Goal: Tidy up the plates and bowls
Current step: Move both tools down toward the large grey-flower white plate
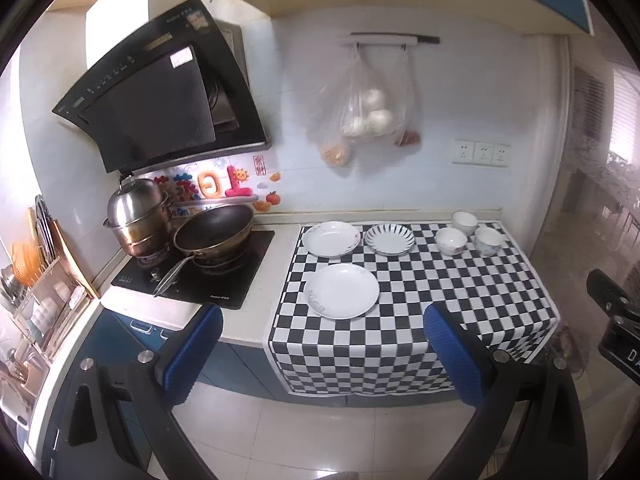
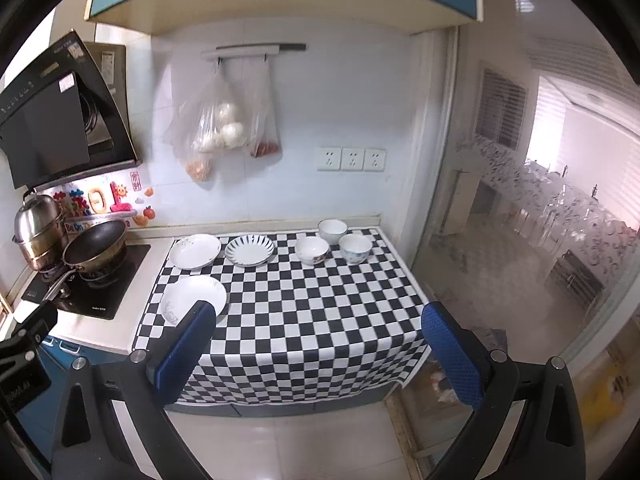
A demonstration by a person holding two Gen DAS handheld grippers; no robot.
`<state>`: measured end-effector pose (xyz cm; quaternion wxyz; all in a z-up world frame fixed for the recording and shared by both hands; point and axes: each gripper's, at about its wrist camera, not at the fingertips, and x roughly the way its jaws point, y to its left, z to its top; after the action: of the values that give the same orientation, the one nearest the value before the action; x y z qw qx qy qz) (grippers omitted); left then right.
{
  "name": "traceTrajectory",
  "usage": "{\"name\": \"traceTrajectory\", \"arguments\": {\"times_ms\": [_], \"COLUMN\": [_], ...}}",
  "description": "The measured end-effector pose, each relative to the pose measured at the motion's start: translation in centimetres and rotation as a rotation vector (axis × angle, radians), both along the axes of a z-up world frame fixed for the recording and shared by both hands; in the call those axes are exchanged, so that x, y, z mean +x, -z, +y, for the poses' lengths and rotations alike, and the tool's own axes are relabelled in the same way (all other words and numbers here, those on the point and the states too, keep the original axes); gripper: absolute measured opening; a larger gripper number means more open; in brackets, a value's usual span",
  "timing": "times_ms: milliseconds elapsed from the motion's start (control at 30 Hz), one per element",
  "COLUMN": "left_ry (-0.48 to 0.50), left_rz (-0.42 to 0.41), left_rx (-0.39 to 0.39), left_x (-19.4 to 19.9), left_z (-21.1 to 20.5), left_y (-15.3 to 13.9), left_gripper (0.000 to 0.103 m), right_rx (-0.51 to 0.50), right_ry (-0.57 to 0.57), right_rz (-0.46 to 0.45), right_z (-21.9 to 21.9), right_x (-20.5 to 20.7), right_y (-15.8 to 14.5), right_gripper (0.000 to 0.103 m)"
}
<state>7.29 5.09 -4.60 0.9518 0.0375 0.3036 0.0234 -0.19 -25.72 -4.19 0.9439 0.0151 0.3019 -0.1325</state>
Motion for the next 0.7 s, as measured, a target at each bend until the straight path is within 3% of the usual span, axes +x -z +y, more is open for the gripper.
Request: {"name": "traceTrajectory", "arguments": {"times_ms": [433,700], "left_ry": [-0.063,-0.112], "left_rz": [0.062,0.165], "left_rx": [0.033,0.046], "left_x": [11.4,21.0], "left_z": [1.6,1.3], "left_y": [3.7,7.6], "left_gripper": [0.103,0.103], "right_rx": [-0.008,0.042], "right_ry": [-0.059,-0.166], "right_rz": [0.109,0.249], "right_z": [2.6,2.7], "right_x": [14.0,28.0], "right_y": [5.4,12.3], "right_gripper": [0.103,0.103]}}
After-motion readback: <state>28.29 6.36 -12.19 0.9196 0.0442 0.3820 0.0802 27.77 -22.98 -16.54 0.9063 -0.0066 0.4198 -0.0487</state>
